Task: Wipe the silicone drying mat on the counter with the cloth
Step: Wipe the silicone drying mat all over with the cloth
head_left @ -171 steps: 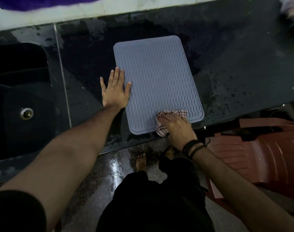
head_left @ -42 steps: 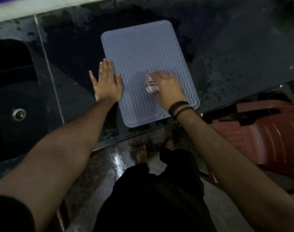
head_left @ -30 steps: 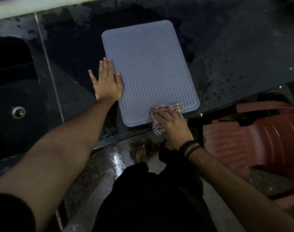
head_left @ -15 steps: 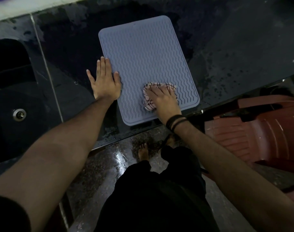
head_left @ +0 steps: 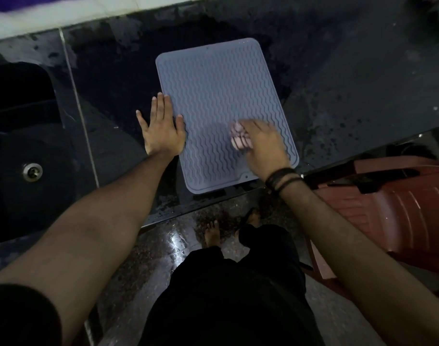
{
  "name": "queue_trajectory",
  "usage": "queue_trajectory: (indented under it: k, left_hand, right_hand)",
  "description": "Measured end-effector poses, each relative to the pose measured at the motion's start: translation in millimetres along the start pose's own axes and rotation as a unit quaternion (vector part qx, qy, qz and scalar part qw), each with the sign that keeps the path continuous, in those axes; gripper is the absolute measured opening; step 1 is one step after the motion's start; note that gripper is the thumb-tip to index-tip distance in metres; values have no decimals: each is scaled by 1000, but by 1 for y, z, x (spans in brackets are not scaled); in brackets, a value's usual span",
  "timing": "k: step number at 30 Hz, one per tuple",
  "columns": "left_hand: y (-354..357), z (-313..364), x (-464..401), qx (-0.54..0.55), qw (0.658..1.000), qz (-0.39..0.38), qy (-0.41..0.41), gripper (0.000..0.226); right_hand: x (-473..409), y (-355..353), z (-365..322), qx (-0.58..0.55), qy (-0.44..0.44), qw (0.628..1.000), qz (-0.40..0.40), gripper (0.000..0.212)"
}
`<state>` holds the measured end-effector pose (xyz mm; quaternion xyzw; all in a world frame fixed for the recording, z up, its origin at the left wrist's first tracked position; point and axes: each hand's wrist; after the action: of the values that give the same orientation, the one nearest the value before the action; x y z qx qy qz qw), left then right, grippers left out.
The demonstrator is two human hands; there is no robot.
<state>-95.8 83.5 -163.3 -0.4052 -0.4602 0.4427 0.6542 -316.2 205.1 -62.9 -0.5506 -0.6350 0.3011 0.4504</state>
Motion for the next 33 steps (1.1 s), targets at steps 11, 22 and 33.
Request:
queue_trajectory:
  k: [11, 22, 33]
  left_hand:
    - [3, -1, -3, 1, 1000, 6, -5, 66]
    - [5, -4, -2, -2, 1000, 7, -3, 67]
    - [4, -1, -2, 3, 1000, 3, -3, 65]
  right_hand:
    - [28, 51, -2, 168, -46, 980, -96, 66]
    - [-7, -1, -4, 53, -30, 998, -32, 62]
    - [12, 55, -11, 150, -63, 983, -83, 65]
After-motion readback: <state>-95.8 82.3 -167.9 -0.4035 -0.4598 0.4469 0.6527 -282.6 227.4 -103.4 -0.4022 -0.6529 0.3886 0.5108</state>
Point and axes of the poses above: each hand's wrist, its own x-axis away from the middle knuckle, its own y-axis out of the palm, z = x × y, and after that the axes turned 11 degrees about -z, right-handed
